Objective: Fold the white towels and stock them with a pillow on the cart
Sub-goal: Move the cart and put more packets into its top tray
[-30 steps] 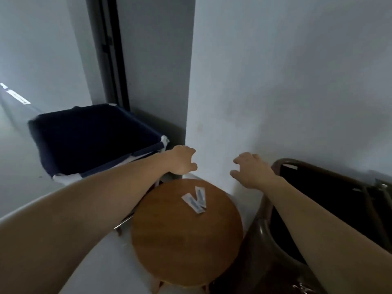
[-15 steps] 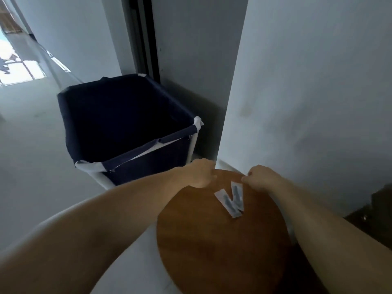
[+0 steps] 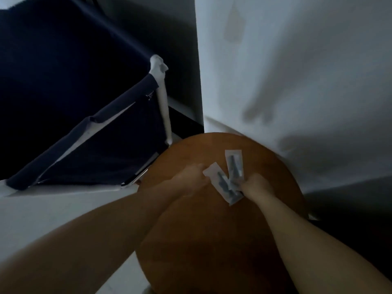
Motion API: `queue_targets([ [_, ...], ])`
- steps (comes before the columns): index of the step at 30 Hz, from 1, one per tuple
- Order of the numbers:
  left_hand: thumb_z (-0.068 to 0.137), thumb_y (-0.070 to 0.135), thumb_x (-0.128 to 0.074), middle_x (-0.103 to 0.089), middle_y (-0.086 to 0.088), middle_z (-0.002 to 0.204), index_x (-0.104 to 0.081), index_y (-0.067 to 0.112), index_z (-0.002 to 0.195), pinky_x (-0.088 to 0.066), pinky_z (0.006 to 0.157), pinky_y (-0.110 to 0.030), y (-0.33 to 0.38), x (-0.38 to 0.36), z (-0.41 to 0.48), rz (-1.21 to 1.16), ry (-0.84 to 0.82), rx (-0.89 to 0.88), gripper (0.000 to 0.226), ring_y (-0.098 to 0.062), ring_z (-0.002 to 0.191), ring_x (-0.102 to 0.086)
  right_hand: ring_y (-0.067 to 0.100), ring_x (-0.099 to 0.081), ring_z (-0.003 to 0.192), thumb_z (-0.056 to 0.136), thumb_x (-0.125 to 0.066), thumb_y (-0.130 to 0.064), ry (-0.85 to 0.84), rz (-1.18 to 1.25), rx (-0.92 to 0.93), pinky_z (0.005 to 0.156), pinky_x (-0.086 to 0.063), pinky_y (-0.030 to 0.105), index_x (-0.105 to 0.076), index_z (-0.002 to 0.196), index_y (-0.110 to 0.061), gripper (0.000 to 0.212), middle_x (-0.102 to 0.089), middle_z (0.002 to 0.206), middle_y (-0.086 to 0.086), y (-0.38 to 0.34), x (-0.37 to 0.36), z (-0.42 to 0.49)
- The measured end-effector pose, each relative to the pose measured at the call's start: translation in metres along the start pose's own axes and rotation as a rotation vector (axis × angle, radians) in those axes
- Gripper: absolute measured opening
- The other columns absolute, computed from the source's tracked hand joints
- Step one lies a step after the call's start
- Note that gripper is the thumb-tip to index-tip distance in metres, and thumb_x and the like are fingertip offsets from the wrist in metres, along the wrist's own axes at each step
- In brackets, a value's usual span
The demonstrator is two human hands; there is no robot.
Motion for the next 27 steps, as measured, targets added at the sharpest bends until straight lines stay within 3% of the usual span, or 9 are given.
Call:
queue_targets([
  [3, 0.100, 0.026, -0.049, -0.061, -0.005, 0.122, -0.058, 0.011, 0.127, -0.041, 0.084, -0.024, 0.010, -0.011, 0.033, -0.058, -0.002, -0.067, 0.032, -0.018, 0.108, -0.057, 0.010, -0.055, 0.064, 0.100, -0.048, -0.050, 0.068, 0.074, 0.052, 0.048, -0.035, 0.023, -0.065, 0.102, -0.012, 0.042, -0.061, 0.083, 0.001, -0.002, -0.002, 0.040],
  [8, 0.099, 0.026, -0.051, -0.055, -0.012, 0.135, -0.047, 0.006, 0.140, -0.045, 0.103, -0.038, 0.000, -0.037, 0.071, -0.172, -0.060, -0.018, 0.046, -0.026, 0.123, -0.053, 0.016, -0.053, 0.070, 0.092, -0.065, -0.042, 0.173, 0.167, 0.094, 0.051, -0.035, 0.026, -0.050, 0.098, -0.015, 0.032, -0.055, 0.085, 0.000, -0.014, -0.010, 0.063],
  [14, 0.097, 0.027, -0.054, -0.056, -0.007, 0.130, -0.046, 0.012, 0.137, -0.050, 0.096, -0.038, -0.005, -0.041, 0.086, -0.182, -0.037, -0.044, 0.043, -0.021, 0.114, -0.056, 0.011, -0.064, 0.074, 0.090, -0.070, -0.023, 0.098, 0.420, 0.092, 0.059, -0.051, 0.024, -0.057, 0.085, -0.024, 0.014, -0.064, 0.084, -0.004, -0.016, -0.030, 0.076],
  [16, 0.094, 0.030, -0.060, -0.053, -0.007, 0.131, -0.044, 0.014, 0.139, -0.047, 0.099, -0.037, 0.005, -0.025, 0.086, -0.088, 0.049, -0.115, 0.051, -0.024, 0.120, -0.053, 0.009, -0.063, 0.073, 0.089, -0.070, -0.019, 0.072, 0.433, 0.135, 0.057, -0.050, 0.024, -0.061, 0.085, -0.022, 0.011, -0.064, 0.081, -0.005, -0.021, -0.024, 0.068],
  [19, 0.090, 0.041, -0.062, -0.029, -0.005, 0.156, -0.025, 0.018, 0.153, -0.026, 0.114, -0.039, 0.032, -0.006, 0.080, 0.259, 0.122, -0.348, 0.077, -0.024, 0.144, -0.025, 0.010, -0.061, 0.070, 0.088, -0.071, -0.022, -0.005, 0.342, 0.268, 0.061, -0.049, 0.024, -0.065, 0.079, -0.018, 0.012, -0.065, 0.076, -0.003, -0.037, -0.015, 0.054],
  [20, 0.091, 0.044, -0.061, -0.029, -0.003, 0.156, -0.027, 0.019, 0.152, -0.027, 0.114, -0.041, 0.037, -0.007, 0.079, 0.361, 0.098, -0.402, 0.074, -0.023, 0.143, -0.024, 0.011, -0.057, 0.066, 0.088, -0.071, -0.022, -0.053, 0.281, 0.317, 0.060, -0.045, 0.023, -0.063, 0.073, -0.018, 0.017, -0.062, 0.071, -0.002, -0.044, -0.014, 0.047],
  [22, 0.096, 0.043, -0.055, -0.051, -0.005, 0.136, -0.050, 0.018, 0.134, -0.042, 0.103, -0.039, 0.037, -0.014, 0.079, 0.432, -0.041, -0.397, 0.046, -0.022, 0.124, -0.047, 0.013, -0.052, 0.063, 0.088, -0.070, -0.023, -0.099, 0.190, 0.390, 0.058, -0.040, 0.024, -0.060, 0.068, -0.019, 0.023, -0.058, 0.068, -0.001, -0.054, -0.013, 0.039],
  [25, 0.102, 0.039, -0.046, -0.062, -0.002, 0.101, -0.060, 0.015, 0.116, -0.051, 0.078, -0.033, 0.028, -0.020, 0.070, 0.282, -0.230, -0.276, 0.031, -0.019, 0.087, -0.059, 0.018, -0.061, 0.097, 0.092, -0.065, -0.026, -0.006, 0.153, 0.438, 0.081, -0.051, 0.034, -0.069, 0.099, -0.018, 0.012, -0.064, 0.099, -0.001, -0.056, -0.004, 0.038],
  [27, 0.102, 0.033, -0.047, -0.060, -0.004, 0.091, -0.062, 0.010, 0.111, -0.053, 0.076, -0.034, 0.014, -0.019, 0.066, 0.087, -0.229, -0.205, 0.028, -0.023, 0.082, -0.060, 0.024, -0.048, 0.126, 0.094, -0.062, -0.036, 0.139, 0.131, 0.383, 0.102, -0.045, 0.043, -0.058, 0.132, -0.017, 0.042, -0.054, 0.131, 0.004, -0.041, 0.000, 0.043],
])
Point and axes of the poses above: each hand's wrist, its own z-axis towards the middle knuckle, its own x-axis out of the back of the hand, y = z × x, the point moved 10 cm from there along z, towards the middle knuckle
